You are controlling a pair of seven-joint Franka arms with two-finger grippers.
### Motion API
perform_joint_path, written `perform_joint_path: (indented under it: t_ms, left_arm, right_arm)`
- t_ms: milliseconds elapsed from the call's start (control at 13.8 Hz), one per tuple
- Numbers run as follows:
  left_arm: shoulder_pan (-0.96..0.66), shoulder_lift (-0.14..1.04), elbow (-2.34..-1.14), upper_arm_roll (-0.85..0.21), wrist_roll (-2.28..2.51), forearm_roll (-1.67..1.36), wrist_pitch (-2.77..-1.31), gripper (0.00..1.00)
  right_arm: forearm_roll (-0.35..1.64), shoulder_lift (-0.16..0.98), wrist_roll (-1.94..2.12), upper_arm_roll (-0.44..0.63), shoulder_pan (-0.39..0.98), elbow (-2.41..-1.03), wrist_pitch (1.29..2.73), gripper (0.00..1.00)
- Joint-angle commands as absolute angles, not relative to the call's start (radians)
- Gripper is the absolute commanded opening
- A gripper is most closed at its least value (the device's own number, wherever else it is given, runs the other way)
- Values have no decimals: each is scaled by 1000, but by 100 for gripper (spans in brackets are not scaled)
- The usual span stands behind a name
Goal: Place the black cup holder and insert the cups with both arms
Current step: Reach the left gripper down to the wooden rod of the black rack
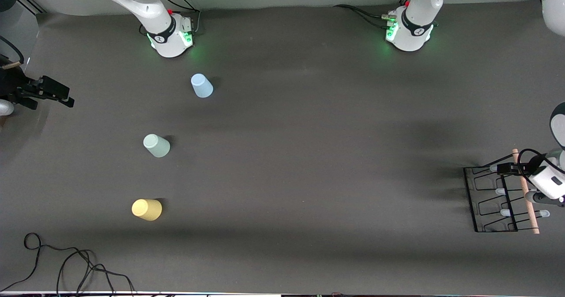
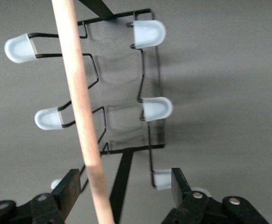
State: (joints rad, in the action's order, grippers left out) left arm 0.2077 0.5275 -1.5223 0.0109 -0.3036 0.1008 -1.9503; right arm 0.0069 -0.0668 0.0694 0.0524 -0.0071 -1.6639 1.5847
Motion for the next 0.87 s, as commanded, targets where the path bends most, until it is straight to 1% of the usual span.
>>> perform_joint_path:
  t_ms: [0, 145, 217, 289, 651, 795]
  left_arm:
    - [232, 543, -1511, 5, -357, 106, -1980, 81]
    - [232, 552, -1511, 5, -357, 104, -1993, 29]
    - [232, 558, -1511, 5, -356, 104, -1999, 9]
    - [232, 560, -1512, 6, -357, 104, -2000, 0]
    - [213, 543, -1477, -1, -347, 101, -1988, 0]
    - [184, 496, -1482, -8, -289, 81, -1955, 0]
  right_arm:
    - [5, -68, 54, 64, 9, -1651, 1563, 100]
    - [5, -67, 54, 64, 9, -1651, 1563, 100]
    - [5, -67, 54, 64, 9, -1651, 1563, 100]
    - [5, -67, 54, 64, 9, -1652, 1563, 100]
    - [5, -67, 54, 63, 9, -1652, 1563, 100]
    - [5, -67, 54, 64, 9, -1652, 1563, 100]
